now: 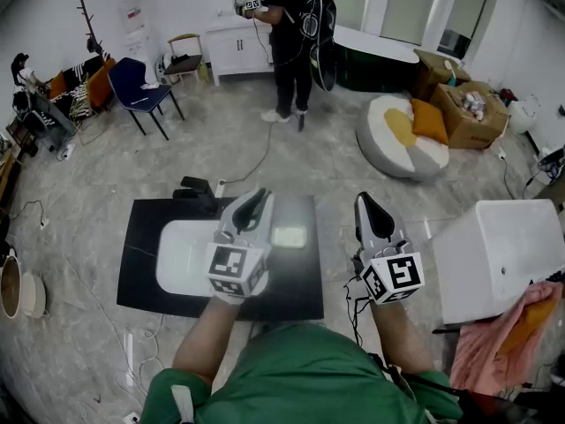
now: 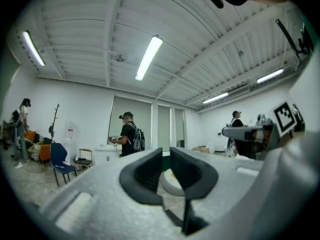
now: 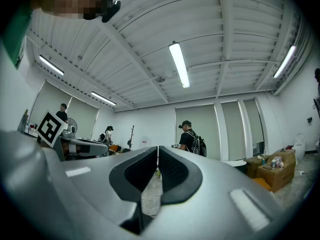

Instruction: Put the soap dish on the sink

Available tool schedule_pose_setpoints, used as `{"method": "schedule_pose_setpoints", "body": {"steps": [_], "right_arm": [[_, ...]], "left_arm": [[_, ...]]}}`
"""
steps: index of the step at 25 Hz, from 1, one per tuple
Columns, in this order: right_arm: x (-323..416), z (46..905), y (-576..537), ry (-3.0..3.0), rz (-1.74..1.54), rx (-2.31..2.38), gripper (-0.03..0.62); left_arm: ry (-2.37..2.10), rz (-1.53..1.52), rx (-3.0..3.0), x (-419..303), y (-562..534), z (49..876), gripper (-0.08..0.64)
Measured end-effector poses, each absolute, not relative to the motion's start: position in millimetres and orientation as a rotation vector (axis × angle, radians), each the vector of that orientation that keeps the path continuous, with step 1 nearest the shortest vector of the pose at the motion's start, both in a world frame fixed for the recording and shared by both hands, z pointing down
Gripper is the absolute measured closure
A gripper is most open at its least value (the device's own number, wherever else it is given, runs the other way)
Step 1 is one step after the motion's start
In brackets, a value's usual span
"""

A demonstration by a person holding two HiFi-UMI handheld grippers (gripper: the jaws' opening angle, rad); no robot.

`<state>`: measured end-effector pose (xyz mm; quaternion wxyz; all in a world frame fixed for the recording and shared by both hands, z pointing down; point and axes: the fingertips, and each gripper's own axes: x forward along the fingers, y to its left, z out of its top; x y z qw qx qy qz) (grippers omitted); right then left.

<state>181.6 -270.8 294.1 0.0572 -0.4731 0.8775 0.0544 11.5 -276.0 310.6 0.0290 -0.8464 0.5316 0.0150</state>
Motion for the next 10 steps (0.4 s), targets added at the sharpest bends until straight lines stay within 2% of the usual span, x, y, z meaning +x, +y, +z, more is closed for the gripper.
{"method": "schedule_pose_setpoints", "body": {"steps": [10], "right_arm": [[176.3, 297.9, -275.1, 2.672, 0.167, -1.418, 0.584]], "left_arm": [[1.634, 0.031, -2.608, 10.1, -279.7, 312.5, 0.517]]}}
